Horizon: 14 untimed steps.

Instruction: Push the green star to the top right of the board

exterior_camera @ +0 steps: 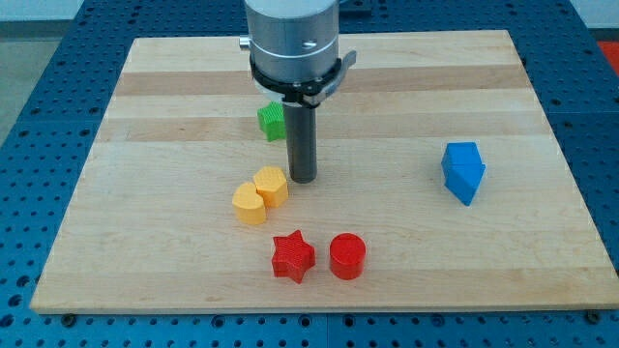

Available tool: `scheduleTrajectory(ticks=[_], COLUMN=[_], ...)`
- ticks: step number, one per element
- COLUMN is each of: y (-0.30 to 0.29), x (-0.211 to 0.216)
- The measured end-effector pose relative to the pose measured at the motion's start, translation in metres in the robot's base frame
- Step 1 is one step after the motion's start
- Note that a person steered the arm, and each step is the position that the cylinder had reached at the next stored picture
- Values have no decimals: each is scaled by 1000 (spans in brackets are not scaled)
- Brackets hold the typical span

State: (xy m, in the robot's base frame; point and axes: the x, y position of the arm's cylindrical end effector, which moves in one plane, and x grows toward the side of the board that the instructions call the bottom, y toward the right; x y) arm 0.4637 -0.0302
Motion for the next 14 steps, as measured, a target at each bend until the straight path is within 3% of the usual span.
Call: scheduleTrajectory(ticks=[3, 5, 8, 14], y=[-83, -68, 6, 191], x=[-44, -73, -98, -96])
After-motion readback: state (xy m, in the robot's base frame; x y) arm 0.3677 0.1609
